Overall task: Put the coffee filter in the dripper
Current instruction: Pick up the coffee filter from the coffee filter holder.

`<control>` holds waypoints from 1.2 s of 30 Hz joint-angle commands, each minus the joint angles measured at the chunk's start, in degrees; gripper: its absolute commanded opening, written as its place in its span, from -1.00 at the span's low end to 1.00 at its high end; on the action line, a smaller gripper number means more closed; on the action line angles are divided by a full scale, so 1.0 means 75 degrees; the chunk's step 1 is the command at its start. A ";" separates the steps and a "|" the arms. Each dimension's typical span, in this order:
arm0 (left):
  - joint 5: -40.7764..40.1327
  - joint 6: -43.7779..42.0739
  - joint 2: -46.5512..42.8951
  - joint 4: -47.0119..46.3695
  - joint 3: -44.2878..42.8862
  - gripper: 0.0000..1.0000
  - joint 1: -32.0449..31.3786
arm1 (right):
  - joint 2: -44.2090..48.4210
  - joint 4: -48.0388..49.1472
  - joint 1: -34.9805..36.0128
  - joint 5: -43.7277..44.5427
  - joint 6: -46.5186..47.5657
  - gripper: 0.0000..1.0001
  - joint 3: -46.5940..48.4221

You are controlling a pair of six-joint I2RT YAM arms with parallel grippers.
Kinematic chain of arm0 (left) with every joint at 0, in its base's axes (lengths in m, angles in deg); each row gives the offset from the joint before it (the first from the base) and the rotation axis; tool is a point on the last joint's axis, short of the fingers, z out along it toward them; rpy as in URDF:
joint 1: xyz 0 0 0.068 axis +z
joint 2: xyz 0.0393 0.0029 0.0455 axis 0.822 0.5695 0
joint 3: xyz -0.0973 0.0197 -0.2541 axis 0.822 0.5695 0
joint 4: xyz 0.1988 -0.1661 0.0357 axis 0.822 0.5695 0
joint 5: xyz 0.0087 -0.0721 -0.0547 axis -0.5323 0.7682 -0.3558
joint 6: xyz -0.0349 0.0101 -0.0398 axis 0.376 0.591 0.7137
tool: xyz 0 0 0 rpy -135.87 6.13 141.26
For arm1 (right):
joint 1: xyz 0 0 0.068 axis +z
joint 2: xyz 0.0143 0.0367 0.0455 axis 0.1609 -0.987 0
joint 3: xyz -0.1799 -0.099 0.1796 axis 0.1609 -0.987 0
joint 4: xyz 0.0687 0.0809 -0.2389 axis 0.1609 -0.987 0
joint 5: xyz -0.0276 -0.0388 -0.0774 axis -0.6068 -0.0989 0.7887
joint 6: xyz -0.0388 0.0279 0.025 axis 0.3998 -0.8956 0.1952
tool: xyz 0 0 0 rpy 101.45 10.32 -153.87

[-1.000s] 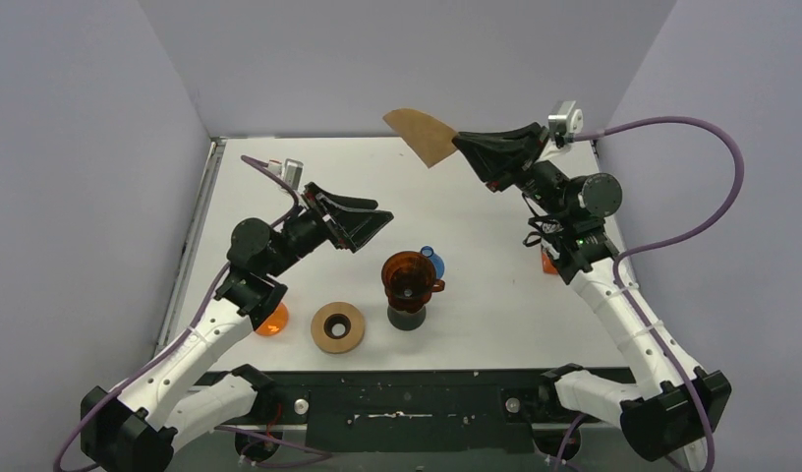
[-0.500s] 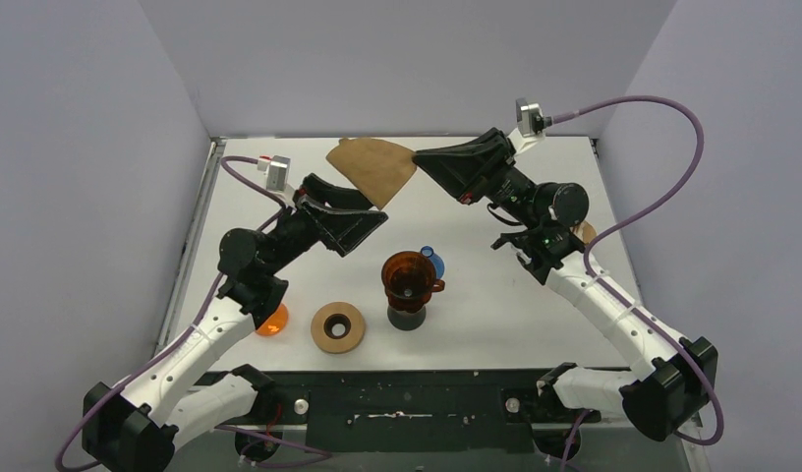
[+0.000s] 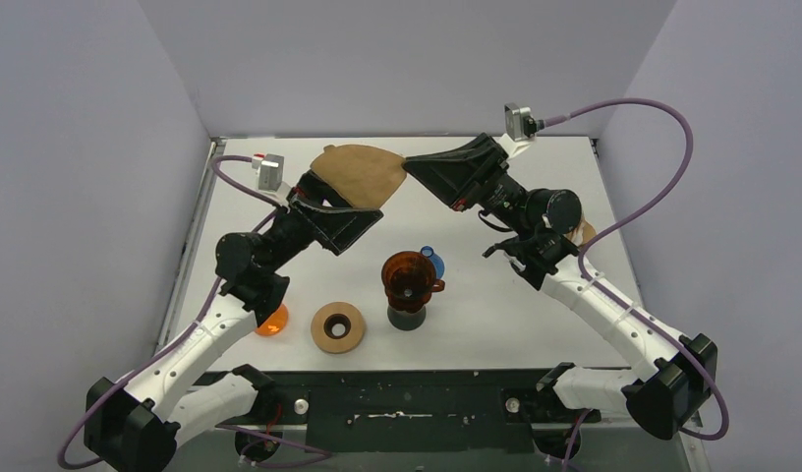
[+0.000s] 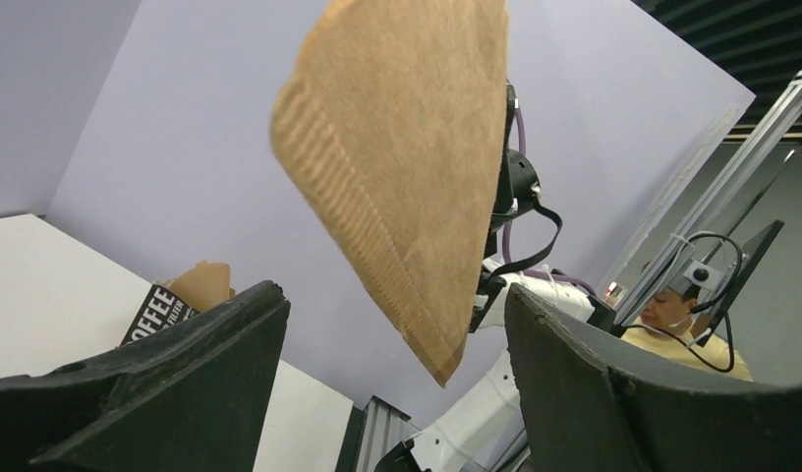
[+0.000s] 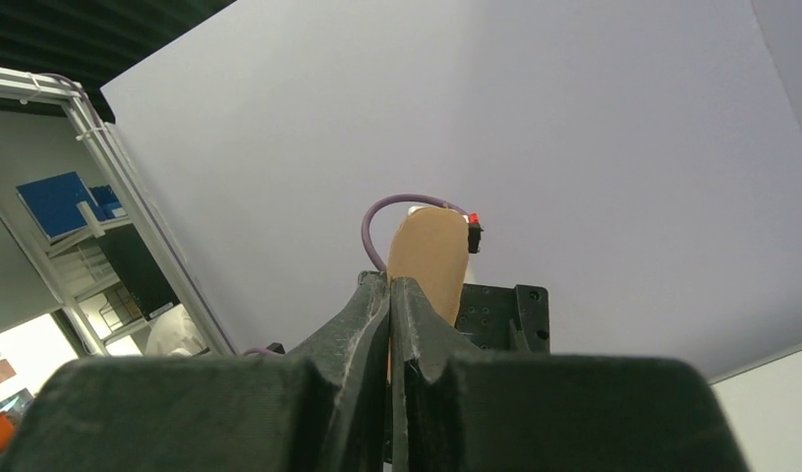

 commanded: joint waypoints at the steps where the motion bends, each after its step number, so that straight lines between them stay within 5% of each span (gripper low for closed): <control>1: 0.0252 0.0178 -0.0046 -0.0834 -0.0298 0.49 0.0035 | 0.0146 0.0355 0.0062 0.0365 0.0165 -1.00 0.0012; 7: 0.0262 0.0205 -0.0131 -0.0939 -0.0258 0.14 0.0045 | 0.0277 0.0182 0.0064 0.0499 0.0323 -1.00 -0.0106; 19: 0.0263 0.0319 0.0004 -0.1163 -0.0456 -0.16 0.0058 | 0.0470 0.0139 0.0075 0.0612 0.0382 -1.00 -0.0467; 23: 0.0243 0.0457 0.0071 -0.1363 -0.0426 -0.48 0.0058 | 0.0600 0.0046 0.0080 0.0794 0.0488 -1.00 -0.0638; 26: 0.0303 0.0480 0.0142 -0.1373 -0.0459 -1.00 0.0058 | 0.0661 0.0034 0.0080 0.0868 0.0547 -1.00 -0.0717; 32: 0.0358 0.0471 0.0164 -0.1309 -0.0431 -1.00 0.0093 | 0.0756 -0.0091 0.0079 0.0952 0.0683 -1.00 -0.0839; 36: 0.0427 0.0310 0.0105 -0.1059 -0.0409 -1.00 0.0117 | 0.0934 -0.0487 0.0062 0.1037 0.0953 -0.43 -0.0919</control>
